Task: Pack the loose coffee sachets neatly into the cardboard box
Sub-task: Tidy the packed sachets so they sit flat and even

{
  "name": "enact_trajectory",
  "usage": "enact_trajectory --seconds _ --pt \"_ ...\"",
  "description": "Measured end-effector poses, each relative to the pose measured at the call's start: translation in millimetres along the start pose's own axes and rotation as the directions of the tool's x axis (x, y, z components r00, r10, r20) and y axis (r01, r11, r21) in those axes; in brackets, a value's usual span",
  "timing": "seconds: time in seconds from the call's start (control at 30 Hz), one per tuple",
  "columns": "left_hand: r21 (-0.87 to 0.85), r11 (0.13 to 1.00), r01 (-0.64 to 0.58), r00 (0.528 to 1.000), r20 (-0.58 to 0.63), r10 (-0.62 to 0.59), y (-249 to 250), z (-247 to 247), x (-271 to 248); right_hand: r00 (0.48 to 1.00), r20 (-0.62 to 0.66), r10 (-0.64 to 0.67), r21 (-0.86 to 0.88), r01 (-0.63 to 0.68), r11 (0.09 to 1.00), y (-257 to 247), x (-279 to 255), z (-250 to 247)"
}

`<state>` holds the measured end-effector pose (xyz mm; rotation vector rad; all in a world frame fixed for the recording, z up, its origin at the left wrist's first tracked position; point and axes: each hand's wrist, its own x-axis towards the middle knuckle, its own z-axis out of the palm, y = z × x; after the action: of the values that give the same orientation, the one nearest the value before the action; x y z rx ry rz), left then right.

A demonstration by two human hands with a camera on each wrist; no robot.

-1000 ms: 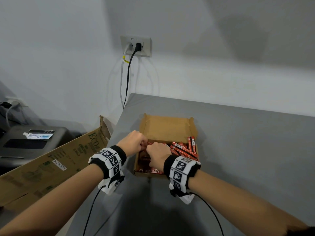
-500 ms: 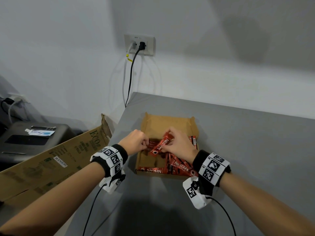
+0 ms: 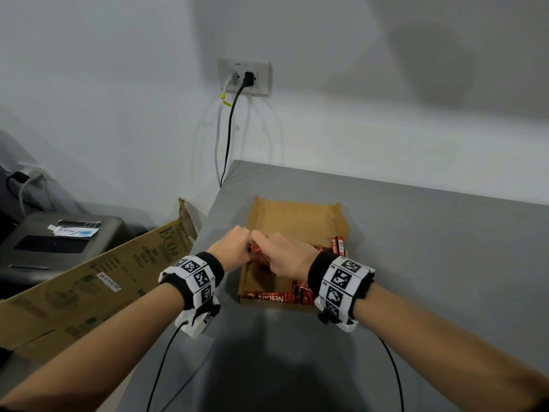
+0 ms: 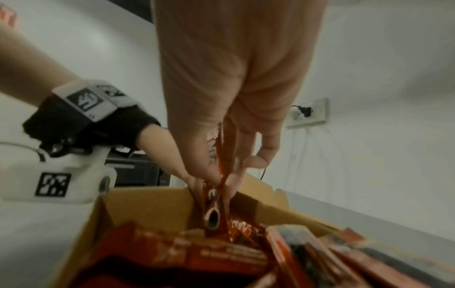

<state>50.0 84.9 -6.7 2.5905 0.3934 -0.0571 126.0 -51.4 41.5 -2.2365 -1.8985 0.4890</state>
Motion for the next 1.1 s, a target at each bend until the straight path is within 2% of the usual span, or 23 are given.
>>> enact_trajectory --seconds 0.13,0.23,0.47,0.63,0.8,0.93,1.03,1.1 --pt "0.065 0.998 0.018 1.000 0.021 -0.019 -0.3 -0.5 -0.6 0.995 0.014 0.100 0.097 -0.100 0.990 1.4 1.7 5.4" --pt "0.085 0.996 -0.009 1.000 0.026 0.007 3.0 -0.8 -0.5 0.985 0.064 0.159 0.030 -0.161 0.987 4.1 3.0 6.4" --pt "0.126 0.992 0.005 0.997 0.071 -0.014 4.1 -5.2 -2.0 0.989 0.064 0.134 -0.125 -0.125 0.984 -8.9 6.9 8.0" --pt "0.162 0.986 -0.045 0.992 0.126 0.025 6.6 -11.8 -2.9 0.991 0.077 0.113 -0.204 -0.095 0.974 -15.8 6.2 13.3" --pt "0.153 0.988 -0.032 0.988 0.151 0.008 10.3 -14.0 -5.0 0.979 0.064 0.193 -0.120 -0.184 0.976 -14.6 6.2 13.2" --pt "0.147 0.989 -0.019 0.980 0.199 -0.011 16.5 -18.4 -7.1 0.978 0.048 0.205 -0.049 -0.203 0.978 -9.4 7.3 8.4" --pt "0.302 0.953 -0.012 0.989 0.143 -0.033 18.6 -11.1 -4.7 0.980 0.047 0.193 -0.063 -0.190 0.980 -8.9 6.0 7.9" --pt "0.323 0.946 -0.007 0.996 0.089 -0.023 17.8 -4.6 -4.7 0.985 0.034 0.167 -0.135 -0.161 0.978 -10.3 2.9 8.2"
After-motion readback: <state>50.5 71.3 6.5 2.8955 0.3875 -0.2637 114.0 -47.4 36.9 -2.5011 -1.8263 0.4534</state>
